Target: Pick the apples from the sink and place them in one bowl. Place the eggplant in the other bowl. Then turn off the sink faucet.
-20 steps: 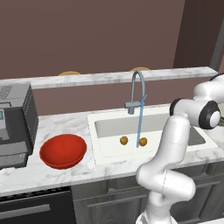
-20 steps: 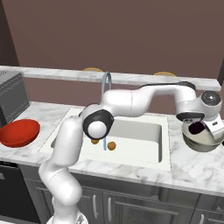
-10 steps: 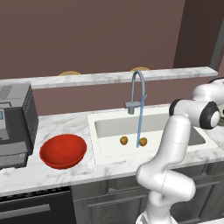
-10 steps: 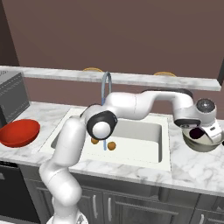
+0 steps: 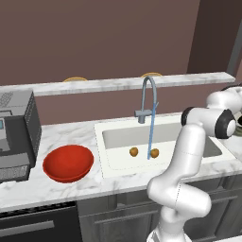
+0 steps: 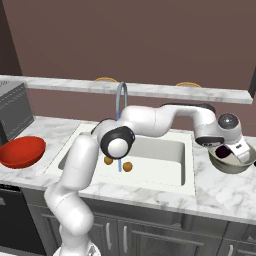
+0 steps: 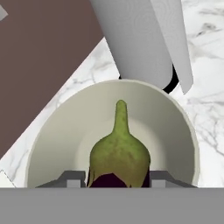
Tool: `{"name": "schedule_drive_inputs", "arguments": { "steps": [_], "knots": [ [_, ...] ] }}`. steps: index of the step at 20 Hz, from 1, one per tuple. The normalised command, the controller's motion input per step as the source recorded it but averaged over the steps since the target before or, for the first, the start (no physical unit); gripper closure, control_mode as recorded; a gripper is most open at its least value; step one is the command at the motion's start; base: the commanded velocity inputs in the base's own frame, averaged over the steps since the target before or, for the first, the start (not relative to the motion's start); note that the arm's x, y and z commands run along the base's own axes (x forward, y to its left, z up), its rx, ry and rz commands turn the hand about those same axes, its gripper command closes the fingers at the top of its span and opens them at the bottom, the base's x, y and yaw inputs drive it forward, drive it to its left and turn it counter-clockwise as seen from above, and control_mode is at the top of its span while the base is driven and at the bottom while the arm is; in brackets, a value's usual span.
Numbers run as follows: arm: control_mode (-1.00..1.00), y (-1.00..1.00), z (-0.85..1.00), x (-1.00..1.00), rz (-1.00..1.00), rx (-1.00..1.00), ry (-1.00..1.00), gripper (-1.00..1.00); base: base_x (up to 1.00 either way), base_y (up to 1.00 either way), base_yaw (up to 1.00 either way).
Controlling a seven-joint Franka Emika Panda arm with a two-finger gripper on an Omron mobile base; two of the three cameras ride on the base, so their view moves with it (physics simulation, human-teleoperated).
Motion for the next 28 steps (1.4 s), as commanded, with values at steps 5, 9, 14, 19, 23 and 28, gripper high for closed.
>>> {"name": "schedule_drive_inputs", "arguments": {
  "steps": [5, 9, 14, 19, 23, 28],
  "knots": [
    [-1.0, 0.0, -0.15, 0.09, 0.0, 0.0, 0.0, 1.0, 0.0, 0.0, 0.0],
    [-1.0, 0.0, -0.18, 0.06, 0.0, 0.0, 0.0, 1.0, 0.0, 0.0, 0.0],
    [-1.0, 0.0, -0.2, 0.04, 0.0, 0.0, 0.0, 1.0, 0.0, 0.0, 0.0],
    [-1.0, 0.0, -0.11, 0.01, 0.0, 0.0, 0.0, 1.0, 0.0, 0.0, 0.0],
    [-1.0, 0.0, -0.01, 0.0, 0.0, 0.0, 0.0, -1.0, 0.0, 0.0, 0.0],
    [-1.0, -0.02, 0.0, 0.0, 0.0, 0.0, 0.0, -1.0, 0.0, 0.0, 0.0]
  ]
}}
